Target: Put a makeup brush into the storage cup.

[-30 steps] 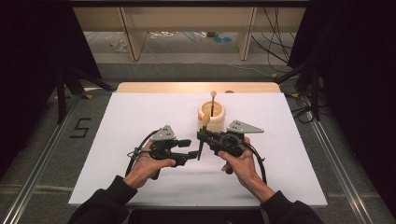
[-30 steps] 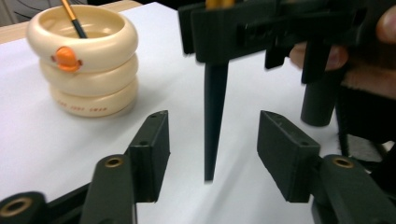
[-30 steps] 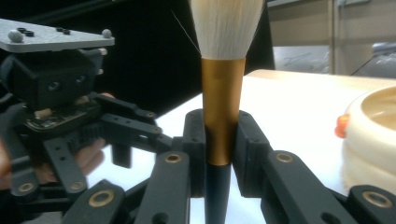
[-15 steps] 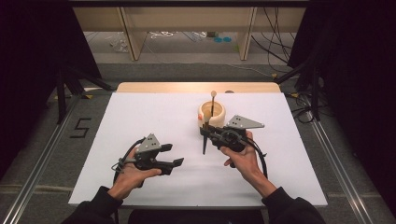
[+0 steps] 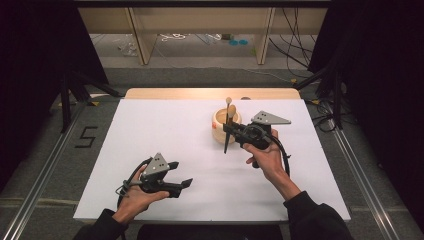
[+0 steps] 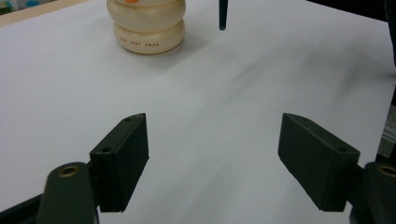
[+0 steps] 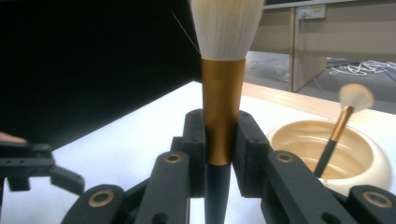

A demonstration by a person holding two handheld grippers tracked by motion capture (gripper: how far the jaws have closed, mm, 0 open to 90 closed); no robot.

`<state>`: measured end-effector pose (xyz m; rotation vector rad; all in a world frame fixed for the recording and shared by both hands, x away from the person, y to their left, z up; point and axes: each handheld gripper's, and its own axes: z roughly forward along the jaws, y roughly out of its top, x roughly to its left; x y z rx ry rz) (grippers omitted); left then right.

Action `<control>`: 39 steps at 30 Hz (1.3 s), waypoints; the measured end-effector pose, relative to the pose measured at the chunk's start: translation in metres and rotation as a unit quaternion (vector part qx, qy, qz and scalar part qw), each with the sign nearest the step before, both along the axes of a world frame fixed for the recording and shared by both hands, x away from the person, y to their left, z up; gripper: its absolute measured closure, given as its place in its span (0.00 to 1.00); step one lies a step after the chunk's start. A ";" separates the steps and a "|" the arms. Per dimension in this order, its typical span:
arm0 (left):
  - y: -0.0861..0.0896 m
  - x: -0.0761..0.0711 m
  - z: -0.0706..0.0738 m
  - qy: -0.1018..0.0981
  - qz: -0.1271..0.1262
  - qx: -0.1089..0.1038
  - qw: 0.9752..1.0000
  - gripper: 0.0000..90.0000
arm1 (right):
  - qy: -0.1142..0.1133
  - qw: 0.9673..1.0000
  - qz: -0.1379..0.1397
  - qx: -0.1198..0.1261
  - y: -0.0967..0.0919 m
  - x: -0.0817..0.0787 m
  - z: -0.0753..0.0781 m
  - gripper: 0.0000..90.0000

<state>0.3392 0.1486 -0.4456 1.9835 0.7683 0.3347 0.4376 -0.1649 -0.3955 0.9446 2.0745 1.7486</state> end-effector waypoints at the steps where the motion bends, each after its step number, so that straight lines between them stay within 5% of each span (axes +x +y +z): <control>1: -0.001 -0.001 -0.001 0.000 -0.002 -0.007 1.000 0.26 | 0.001 1.000 -0.005 -0.004 -0.001 0.001 0.000 0.86; 10: -0.002 -0.003 -0.004 0.006 -0.005 -0.001 1.000 0.26 | 0.010 1.000 -0.017 -0.010 -0.007 0.010 0.001 0.86; 18: -0.002 -0.002 -0.003 0.008 -0.004 -0.009 1.000 0.26 | -0.009 0.999 -0.028 -0.021 -0.009 0.020 0.014 0.86; 39: -0.001 0.000 -0.007 0.013 -0.005 0.004 1.000 0.26 | -0.020 0.999 -0.051 -0.003 -0.011 0.054 0.037 0.86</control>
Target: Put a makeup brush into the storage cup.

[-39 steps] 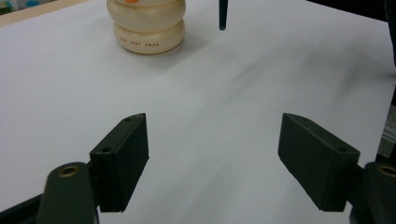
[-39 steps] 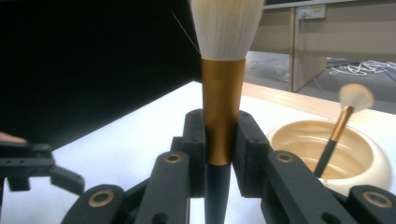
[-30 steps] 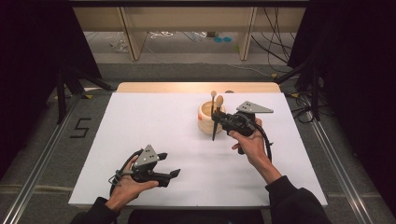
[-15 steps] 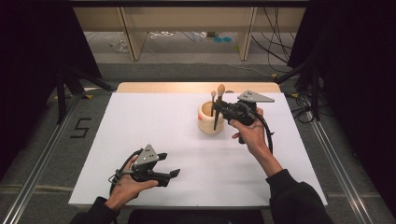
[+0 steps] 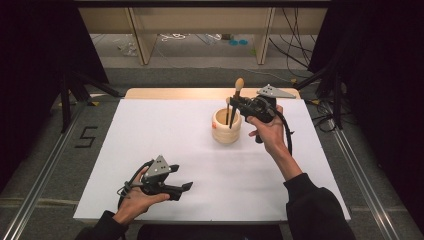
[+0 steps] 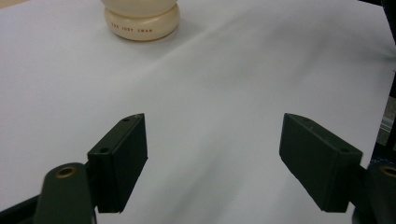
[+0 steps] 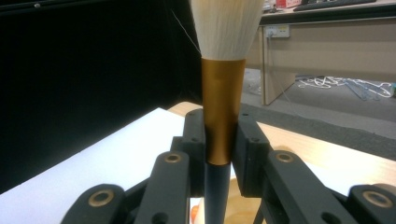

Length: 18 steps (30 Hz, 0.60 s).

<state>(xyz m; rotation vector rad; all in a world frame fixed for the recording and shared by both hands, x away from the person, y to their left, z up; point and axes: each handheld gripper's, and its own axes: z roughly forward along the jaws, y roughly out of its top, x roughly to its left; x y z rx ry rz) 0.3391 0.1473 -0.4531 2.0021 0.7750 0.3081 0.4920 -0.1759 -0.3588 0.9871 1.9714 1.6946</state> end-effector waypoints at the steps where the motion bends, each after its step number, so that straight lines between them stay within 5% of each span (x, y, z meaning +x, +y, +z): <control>1: 0.000 0.000 0.000 0.000 0.000 0.001 1.000 0.26 | -0.002 1.000 -0.002 -0.002 0.000 0.001 0.001 0.86; 18: -0.001 0.000 0.000 -0.001 0.000 -0.006 1.000 0.20 | -0.011 1.000 -0.025 0.008 0.004 0.022 -0.002 0.86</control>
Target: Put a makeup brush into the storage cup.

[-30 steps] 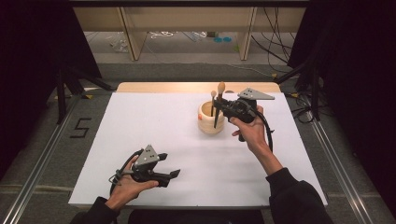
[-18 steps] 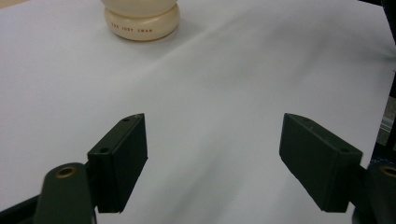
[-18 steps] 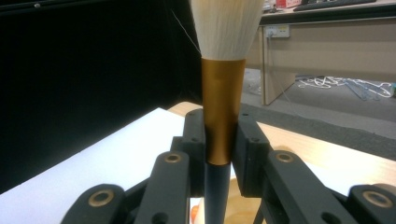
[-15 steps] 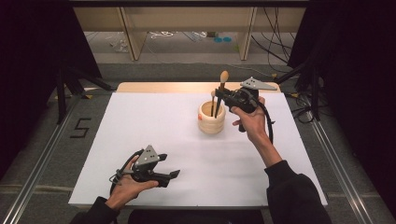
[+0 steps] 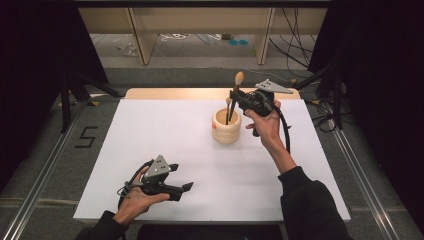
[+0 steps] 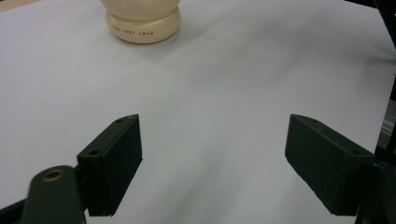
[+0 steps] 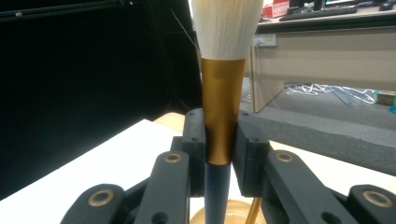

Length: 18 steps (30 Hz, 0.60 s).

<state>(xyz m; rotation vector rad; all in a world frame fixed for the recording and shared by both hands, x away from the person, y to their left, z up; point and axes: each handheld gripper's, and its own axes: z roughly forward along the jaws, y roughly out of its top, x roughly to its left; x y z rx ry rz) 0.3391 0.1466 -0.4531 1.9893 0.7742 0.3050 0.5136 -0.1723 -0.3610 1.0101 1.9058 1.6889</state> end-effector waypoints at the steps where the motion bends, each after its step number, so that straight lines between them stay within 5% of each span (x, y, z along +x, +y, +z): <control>1: -0.001 0.000 0.000 0.000 0.002 -0.003 1.000 0.20 | 0.001 1.000 0.000 0.001 0.001 0.001 -0.001 0.85; 16: -0.001 0.001 0.000 -0.015 -0.008 0.007 1.000 0.19 | 0.011 1.000 -0.007 -0.002 0.008 0.008 -0.016 0.85; 18: -0.002 -0.001 -0.001 0.000 0.000 -0.003 1.000 0.19 | 0.015 1.000 -0.008 -0.001 0.008 0.009 -0.019 0.85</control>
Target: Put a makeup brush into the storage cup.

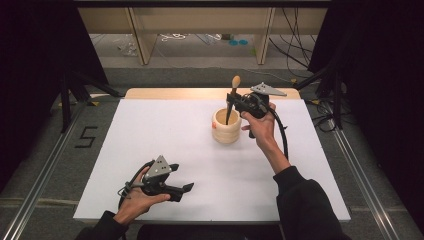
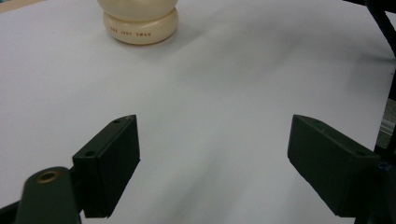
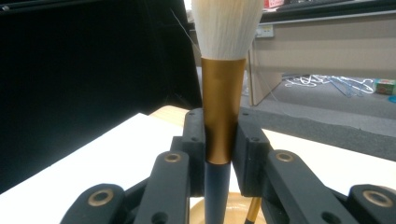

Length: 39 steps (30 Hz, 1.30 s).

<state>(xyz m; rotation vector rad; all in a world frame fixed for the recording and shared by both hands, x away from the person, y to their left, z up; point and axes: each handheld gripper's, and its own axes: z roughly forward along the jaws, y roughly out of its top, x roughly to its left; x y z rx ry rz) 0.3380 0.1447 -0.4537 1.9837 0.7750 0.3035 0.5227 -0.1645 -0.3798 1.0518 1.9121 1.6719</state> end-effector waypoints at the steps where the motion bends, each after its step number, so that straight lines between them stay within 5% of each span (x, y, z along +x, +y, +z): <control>1: 0.000 0.000 0.000 -0.002 0.002 0.002 1.000 0.19 | 0.002 1.000 0.000 -0.003 0.000 0.000 -0.001 0.85; 24: 0.001 0.001 0.000 -0.006 -0.003 0.007 1.000 0.19 | 0.024 1.000 -0.005 -0.008 0.002 0.007 -0.021 0.85; 39: 0.001 0.002 0.000 -0.009 -0.002 0.009 1.000 0.19 | 0.042 0.999 -0.001 -0.032 0.004 0.008 -0.030 0.81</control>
